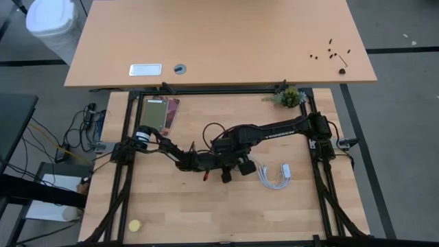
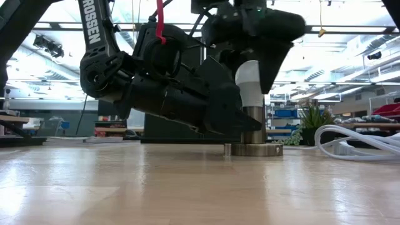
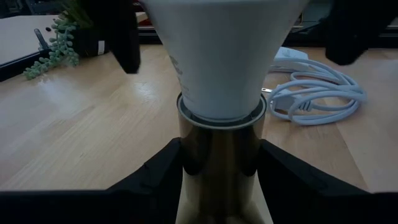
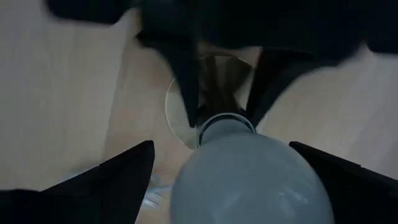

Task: Screw lightbulb
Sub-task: Insert the white lightbulb into the desk lamp

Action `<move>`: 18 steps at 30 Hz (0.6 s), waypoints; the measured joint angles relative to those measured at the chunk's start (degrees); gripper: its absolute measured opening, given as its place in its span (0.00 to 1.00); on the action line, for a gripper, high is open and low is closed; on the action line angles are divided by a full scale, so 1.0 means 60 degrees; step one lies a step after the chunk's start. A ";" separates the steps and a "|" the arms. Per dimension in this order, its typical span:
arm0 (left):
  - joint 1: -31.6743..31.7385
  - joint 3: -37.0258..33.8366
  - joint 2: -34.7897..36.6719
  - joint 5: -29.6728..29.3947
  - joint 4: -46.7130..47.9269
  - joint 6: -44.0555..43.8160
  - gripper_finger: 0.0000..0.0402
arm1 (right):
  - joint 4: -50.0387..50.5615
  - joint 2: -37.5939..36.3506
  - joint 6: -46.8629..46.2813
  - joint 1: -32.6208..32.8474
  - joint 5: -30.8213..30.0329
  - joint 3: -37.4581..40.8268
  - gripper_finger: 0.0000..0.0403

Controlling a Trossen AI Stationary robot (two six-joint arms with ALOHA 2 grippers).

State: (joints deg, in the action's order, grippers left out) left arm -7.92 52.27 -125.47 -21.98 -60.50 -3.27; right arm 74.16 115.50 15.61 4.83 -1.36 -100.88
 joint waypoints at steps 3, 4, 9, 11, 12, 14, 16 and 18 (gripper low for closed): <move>0.0000 0.0000 0.0000 0.0000 0.0010 0.0000 0.46 | -0.0004 -0.0009 0.1435 0.0071 -0.0017 -0.0010 0.93; -0.0004 0.0000 0.0000 0.0000 0.0010 0.0000 0.46 | -0.0001 -0.0016 0.1827 0.0090 -0.0021 -0.0011 0.93; -0.0004 0.0000 0.0000 0.0004 0.0017 0.0004 0.46 | -0.0009 -0.0022 0.2616 0.0144 -0.0117 -0.0011 0.93; -0.0004 0.0000 0.0000 0.0013 0.0017 0.0004 0.46 | -0.0026 -0.0022 0.2735 0.0127 -0.0123 -0.0011 0.93; -0.0004 0.0000 0.0000 0.0029 0.0017 0.0004 0.46 | -0.0048 -0.0025 0.2826 0.0092 -0.0122 -0.0011 0.93; -0.0004 -0.0004 0.0000 0.0033 0.0013 0.0004 0.46 | -0.0170 -0.0036 0.3096 0.0021 -0.0122 0.0027 0.93; -0.0004 -0.0004 0.0000 0.0036 0.0013 0.0004 0.46 | -0.0248 -0.0037 0.3259 -0.0049 -0.0122 0.0115 0.93; -0.0004 -0.0004 0.0000 0.0036 0.0010 0.0004 0.46 | -0.0437 -0.0040 0.3352 -0.0125 -0.0100 0.0282 0.93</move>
State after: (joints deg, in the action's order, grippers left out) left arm -7.94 52.25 -125.47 -21.76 -60.44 -3.25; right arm 71.54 115.26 35.72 4.08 -1.96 -99.19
